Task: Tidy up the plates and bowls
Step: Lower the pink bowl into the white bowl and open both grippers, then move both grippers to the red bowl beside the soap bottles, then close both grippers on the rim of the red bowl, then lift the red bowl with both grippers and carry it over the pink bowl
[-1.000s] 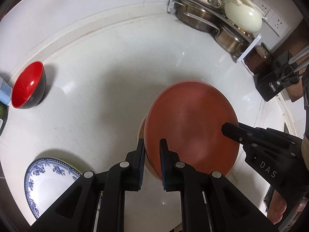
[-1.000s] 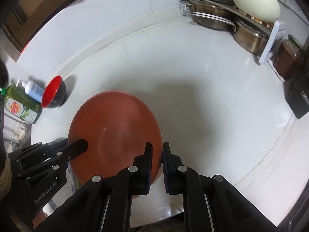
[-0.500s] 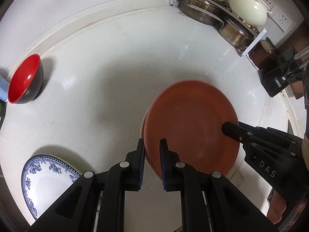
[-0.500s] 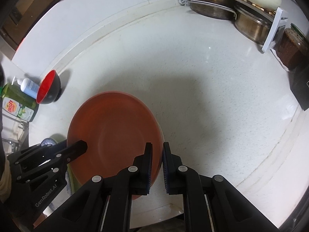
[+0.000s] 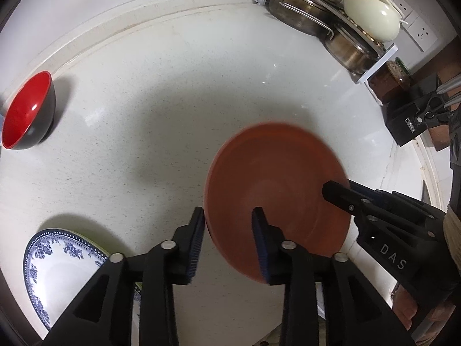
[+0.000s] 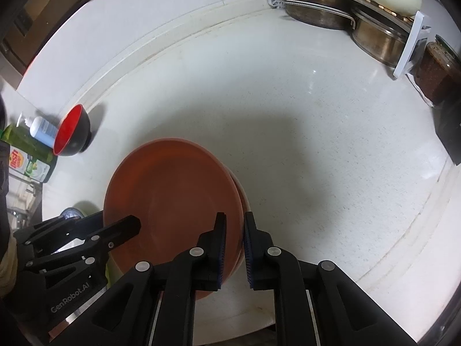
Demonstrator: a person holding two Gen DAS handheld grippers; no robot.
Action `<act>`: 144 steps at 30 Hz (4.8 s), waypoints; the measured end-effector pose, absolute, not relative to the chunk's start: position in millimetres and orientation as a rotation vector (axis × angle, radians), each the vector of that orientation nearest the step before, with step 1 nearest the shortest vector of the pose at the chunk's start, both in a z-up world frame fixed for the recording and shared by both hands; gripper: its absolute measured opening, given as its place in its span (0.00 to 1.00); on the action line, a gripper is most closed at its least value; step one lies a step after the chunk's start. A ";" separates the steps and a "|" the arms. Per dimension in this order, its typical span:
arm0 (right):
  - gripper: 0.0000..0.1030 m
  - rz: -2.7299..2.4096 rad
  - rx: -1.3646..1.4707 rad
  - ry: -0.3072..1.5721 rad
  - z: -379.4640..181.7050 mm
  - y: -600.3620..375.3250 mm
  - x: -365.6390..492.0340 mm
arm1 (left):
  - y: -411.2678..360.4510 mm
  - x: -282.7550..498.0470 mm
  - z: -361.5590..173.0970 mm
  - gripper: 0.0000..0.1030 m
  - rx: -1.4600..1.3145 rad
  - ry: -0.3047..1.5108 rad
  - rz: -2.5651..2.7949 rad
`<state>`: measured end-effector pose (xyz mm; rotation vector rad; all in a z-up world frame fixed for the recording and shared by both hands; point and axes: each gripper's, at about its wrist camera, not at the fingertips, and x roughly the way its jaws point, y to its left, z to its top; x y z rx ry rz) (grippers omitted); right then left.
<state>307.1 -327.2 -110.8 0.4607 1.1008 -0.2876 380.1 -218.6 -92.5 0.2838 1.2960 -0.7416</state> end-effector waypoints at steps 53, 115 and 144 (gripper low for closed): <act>0.53 0.031 0.067 0.880 19.8 -174.5 502.4 | -10.9 522.3 4.7 0.79 0.126 0.891 -0.277; 0.13 0.118 0.137 1.265 -104.9 -144.7 628.8 | -21.8 638.3 -115.8 0.16 -0.014 1.234 -0.320; 0.13 -0.002 0.224 1.074 -24.8 -209.2 482.5 | -85.1 508.1 -29.0 0.16 0.017 1.123 -0.529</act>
